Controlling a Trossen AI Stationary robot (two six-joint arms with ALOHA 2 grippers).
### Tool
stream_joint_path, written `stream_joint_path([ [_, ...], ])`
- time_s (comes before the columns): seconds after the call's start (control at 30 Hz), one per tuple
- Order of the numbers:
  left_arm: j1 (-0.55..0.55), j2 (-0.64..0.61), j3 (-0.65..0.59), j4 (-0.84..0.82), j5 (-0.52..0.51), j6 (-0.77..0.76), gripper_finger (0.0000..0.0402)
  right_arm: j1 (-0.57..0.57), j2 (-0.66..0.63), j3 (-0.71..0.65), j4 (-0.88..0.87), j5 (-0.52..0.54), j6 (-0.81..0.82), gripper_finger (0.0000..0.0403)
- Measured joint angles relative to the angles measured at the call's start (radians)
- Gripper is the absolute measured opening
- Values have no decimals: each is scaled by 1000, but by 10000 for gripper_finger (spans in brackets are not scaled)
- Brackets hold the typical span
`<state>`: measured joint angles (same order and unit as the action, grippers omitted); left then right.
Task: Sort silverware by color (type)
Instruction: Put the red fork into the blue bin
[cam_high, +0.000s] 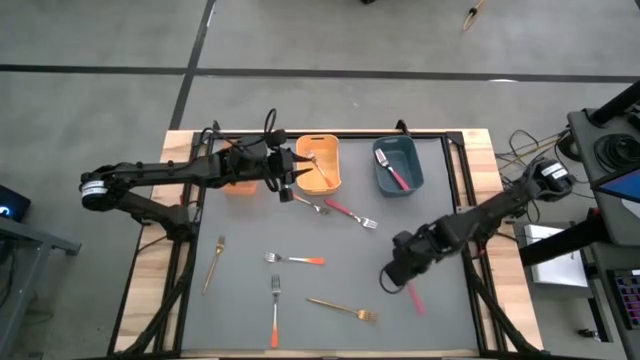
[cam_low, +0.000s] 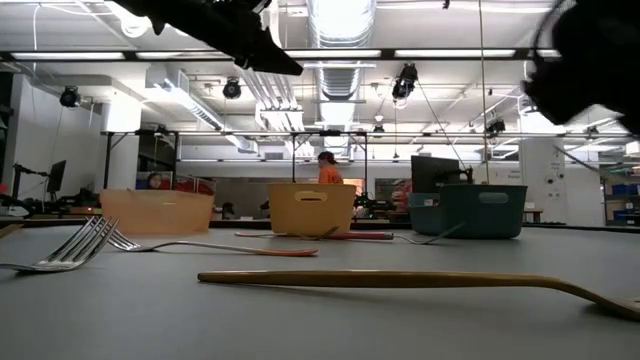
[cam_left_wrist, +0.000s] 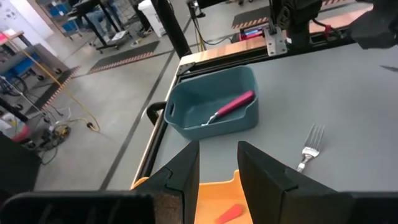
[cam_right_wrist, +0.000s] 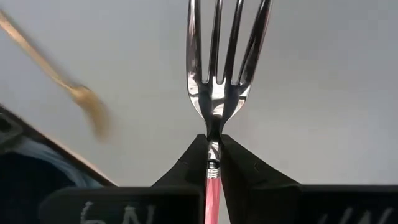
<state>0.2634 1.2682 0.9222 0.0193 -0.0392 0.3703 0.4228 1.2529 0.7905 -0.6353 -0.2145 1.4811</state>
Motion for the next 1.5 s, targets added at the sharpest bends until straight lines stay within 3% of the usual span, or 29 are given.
stream_joint_path([
  [0.53,0,-7,0,-15,-7,135,91,-393,15,205,-70,8,-503,13],
  [0.77,0,-7,0,-46,-86,142,91,-486,93,339,-93,40,-708,13],
  [0.97,0,-7,-1,-61,-94,142,91,-530,192,455,-94,46,-866,13],
  [1.1,0,-7,-1,-66,-94,142,91,-539,252,519,-92,114,-974,13],
  [1.27,0,-11,-1,-105,-108,142,91,-539,313,561,-59,299,-1086,13],
  [1.37,0,-21,-1,-142,-134,138,91,-540,342,551,54,390,-1136,13],
  [1.5,0,-46,-1,-152,-135,120,91,-548,373,542,229,433,-1211,13],
])
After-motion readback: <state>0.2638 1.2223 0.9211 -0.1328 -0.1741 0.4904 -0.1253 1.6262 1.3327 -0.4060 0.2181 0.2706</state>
